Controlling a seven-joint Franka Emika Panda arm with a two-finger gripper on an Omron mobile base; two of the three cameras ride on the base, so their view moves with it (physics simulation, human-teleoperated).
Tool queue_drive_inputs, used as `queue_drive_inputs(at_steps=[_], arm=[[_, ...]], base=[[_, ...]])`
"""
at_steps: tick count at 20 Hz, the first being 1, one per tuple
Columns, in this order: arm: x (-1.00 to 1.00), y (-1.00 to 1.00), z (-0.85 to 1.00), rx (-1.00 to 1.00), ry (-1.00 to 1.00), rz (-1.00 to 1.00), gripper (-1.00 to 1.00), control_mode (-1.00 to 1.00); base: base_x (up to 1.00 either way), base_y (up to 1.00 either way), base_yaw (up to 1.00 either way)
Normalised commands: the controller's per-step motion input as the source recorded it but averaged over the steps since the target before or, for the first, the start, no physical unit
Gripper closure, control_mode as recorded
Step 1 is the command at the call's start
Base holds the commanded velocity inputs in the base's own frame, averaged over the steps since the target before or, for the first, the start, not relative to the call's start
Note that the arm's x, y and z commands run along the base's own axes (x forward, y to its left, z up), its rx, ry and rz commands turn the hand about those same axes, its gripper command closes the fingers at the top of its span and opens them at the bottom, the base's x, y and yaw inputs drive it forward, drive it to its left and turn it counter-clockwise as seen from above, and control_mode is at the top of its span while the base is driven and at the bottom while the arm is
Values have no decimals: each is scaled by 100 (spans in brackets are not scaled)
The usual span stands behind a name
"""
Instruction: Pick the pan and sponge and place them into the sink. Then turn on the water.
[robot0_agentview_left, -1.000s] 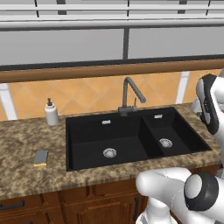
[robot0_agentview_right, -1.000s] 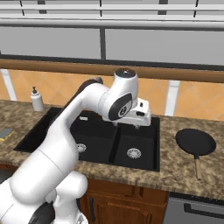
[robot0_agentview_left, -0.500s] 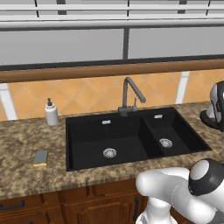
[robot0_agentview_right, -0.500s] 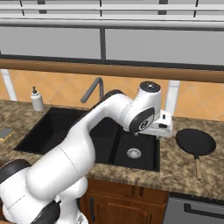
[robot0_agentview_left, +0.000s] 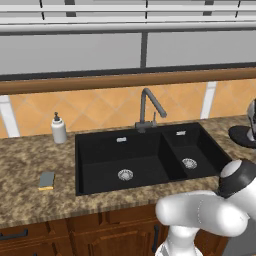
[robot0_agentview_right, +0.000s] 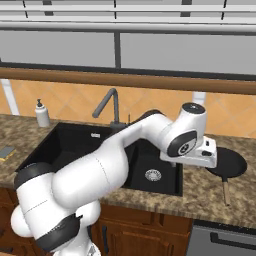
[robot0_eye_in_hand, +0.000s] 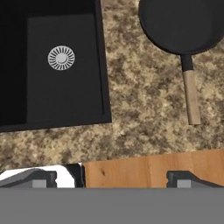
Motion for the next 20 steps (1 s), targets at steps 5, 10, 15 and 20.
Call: queue_drive_inputs(at_steps=[5,10,15,20], arm=[[0,-48,-31,0,7,0,-100,-100],[0,-51,-34,0,6,0,-100,-100],[2,-41,-32,0,7,0,-100,-100],[7,-38,-31,0,7,0,-100,-100]], base=[[0,0,0],[0,0,0],[0,0,0],[0,0,0]])
